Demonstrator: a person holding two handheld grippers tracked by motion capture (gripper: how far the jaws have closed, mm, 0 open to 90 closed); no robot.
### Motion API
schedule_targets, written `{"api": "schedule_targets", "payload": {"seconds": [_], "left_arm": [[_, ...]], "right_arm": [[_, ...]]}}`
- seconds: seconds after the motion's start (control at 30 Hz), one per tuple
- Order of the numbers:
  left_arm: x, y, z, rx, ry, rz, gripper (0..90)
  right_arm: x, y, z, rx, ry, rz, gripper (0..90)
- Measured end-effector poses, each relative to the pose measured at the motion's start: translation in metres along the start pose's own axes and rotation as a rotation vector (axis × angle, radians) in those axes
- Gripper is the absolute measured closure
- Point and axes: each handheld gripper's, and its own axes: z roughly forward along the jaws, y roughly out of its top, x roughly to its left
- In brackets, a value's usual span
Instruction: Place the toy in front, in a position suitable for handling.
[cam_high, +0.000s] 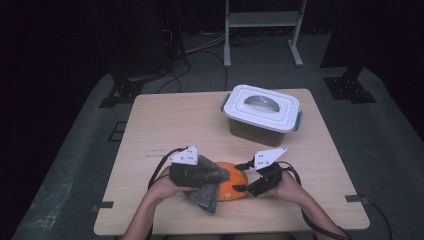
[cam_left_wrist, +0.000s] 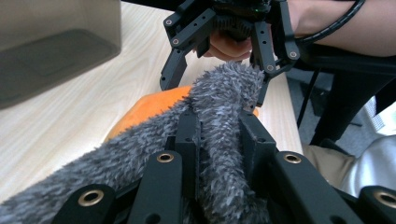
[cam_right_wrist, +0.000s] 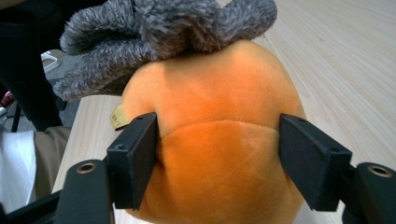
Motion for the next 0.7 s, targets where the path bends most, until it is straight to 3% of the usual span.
{"api": "schedule_targets", "payload": {"seconds": [0.1,0.27,0.33,0.43,0.63,0.7], "left_arm": [[0.004,-0.008,-0.007,0.01,0.013,-0.013,72.7],[0.012,-0.024,-0.025,0.048,0.085,-0.055,72.4],[0.015,-0.03,-0.029,0.054,0.094,-0.074,72.3],[0.014,-0.03,-0.028,0.034,0.074,-0.074,72.3],[0.004,-0.014,-0.016,-0.011,0.01,-0.018,71.9],[0.002,-0.012,-0.013,0.001,0.012,-0.01,71.5]], "right_arm": [[0.0,-0.002,-0.001,-0.005,0.002,0.0,30.5],[-0.001,-0.002,-0.001,-0.007,0.007,0.005,30.5],[-0.002,-0.002,-0.001,-0.007,0.009,0.009,30.4],[-0.002,-0.002,0.0,-0.008,0.012,0.013,29.9],[0.0,-0.003,0.0,0.001,0.009,0.004,29.5],[0.001,-0.003,0.0,0.004,0.007,0.0,29.4]]}}
